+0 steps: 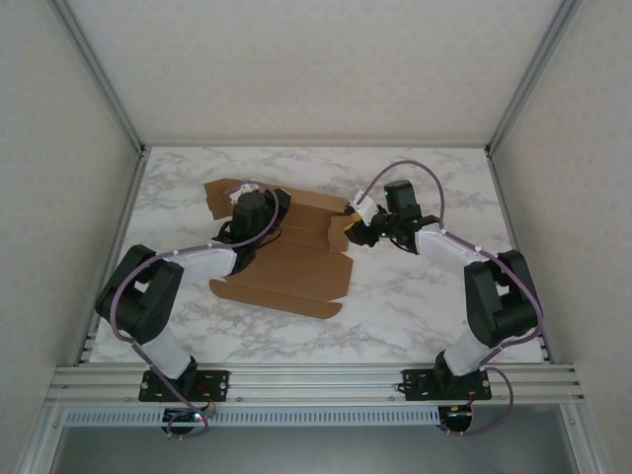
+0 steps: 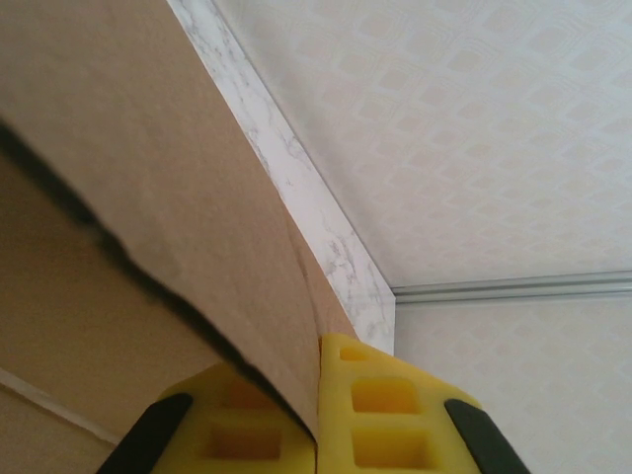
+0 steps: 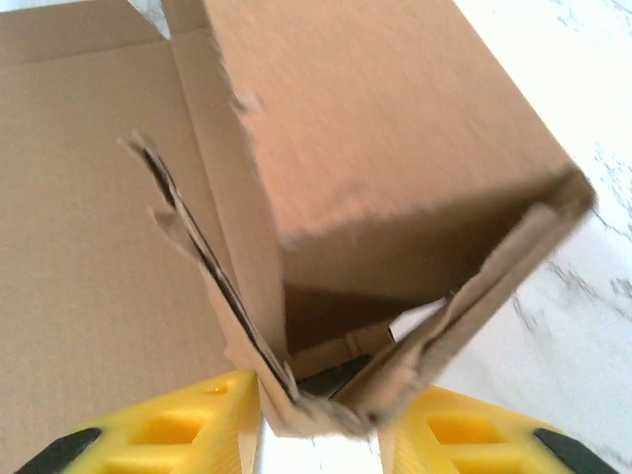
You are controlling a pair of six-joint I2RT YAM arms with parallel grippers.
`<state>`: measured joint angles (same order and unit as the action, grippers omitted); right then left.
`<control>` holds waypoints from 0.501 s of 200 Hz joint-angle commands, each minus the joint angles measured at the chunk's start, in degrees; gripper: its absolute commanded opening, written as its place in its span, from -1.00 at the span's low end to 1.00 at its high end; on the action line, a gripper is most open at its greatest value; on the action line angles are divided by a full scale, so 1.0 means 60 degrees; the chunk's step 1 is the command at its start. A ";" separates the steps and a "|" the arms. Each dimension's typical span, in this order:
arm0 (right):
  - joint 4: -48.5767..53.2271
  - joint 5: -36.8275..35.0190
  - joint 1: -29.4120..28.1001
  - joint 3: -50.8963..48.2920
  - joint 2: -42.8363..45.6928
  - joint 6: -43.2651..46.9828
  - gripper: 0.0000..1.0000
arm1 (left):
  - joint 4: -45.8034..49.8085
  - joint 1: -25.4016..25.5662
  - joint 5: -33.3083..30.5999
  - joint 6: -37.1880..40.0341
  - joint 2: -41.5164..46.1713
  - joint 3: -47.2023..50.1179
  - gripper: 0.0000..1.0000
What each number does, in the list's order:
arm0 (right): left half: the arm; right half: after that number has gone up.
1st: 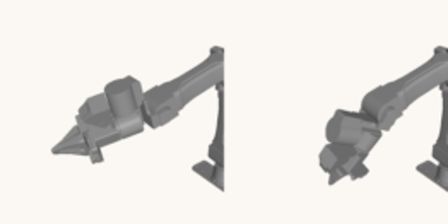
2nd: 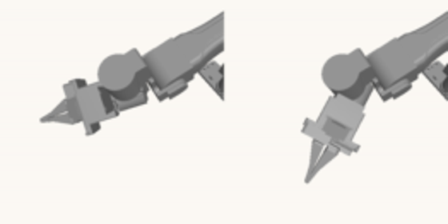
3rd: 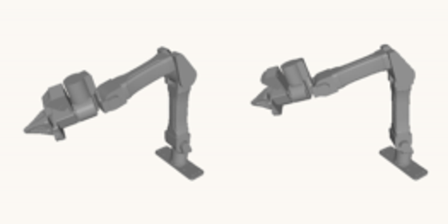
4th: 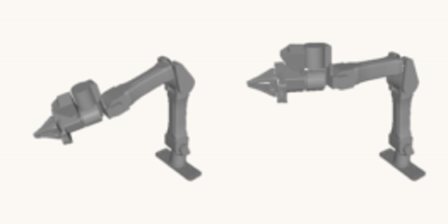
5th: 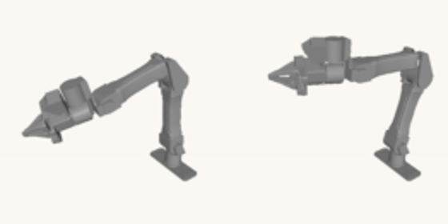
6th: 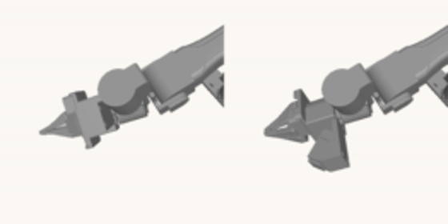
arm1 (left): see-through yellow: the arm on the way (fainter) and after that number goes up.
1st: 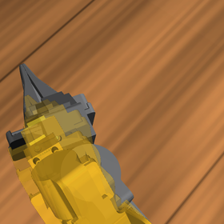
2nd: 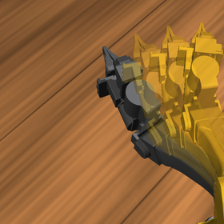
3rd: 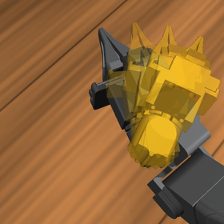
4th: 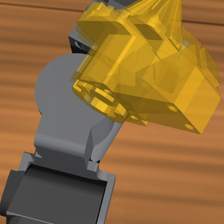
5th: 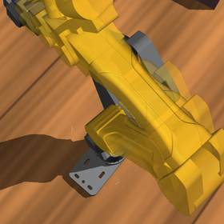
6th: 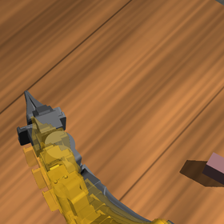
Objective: Fold the paper box
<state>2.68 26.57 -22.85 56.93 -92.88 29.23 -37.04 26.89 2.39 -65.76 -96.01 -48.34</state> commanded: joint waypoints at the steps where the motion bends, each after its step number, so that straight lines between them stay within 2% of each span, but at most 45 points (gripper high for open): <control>1: 0.0019 -0.0309 -0.0429 0.0424 -0.0198 0.0077 -0.30 | 0.0870 0.0059 0.0275 0.0281 -0.0289 0.0117 -1.00; 26: -0.0162 -0.1826 -0.0823 0.0439 -0.0389 0.0023 -0.30 | 0.0854 0.0057 0.0312 0.0195 -0.0246 0.0131 -1.00; 59: -0.0944 -0.3506 -0.1101 0.0263 -0.0560 -0.1039 -0.24 | 0.0715 0.0059 0.0402 -0.0066 -0.0200 0.0226 -1.00; 70: -0.1244 -0.3703 -0.1170 0.0144 -0.0546 -0.1356 -0.19 | 0.0652 0.0059 0.0461 -0.0161 -0.0200 0.0262 -1.00; 77: -0.1446 -0.3857 -0.1199 0.0068 -0.0529 -0.1551 -0.04 | 0.0601 0.0059 0.0490 -0.0195 -0.0225 0.0276 -1.00; 100: -0.1709 -0.4408 -0.1209 0.0107 -0.0661 -0.1866 -0.02 | 0.0564 0.0059 0.0559 -0.0261 -0.0255 0.0318 -1.00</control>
<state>-2.04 7.01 -29.93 57.91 -95.39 22.20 -37.47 26.65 2.00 -67.55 -96.05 -48.25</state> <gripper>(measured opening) 0.489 0.059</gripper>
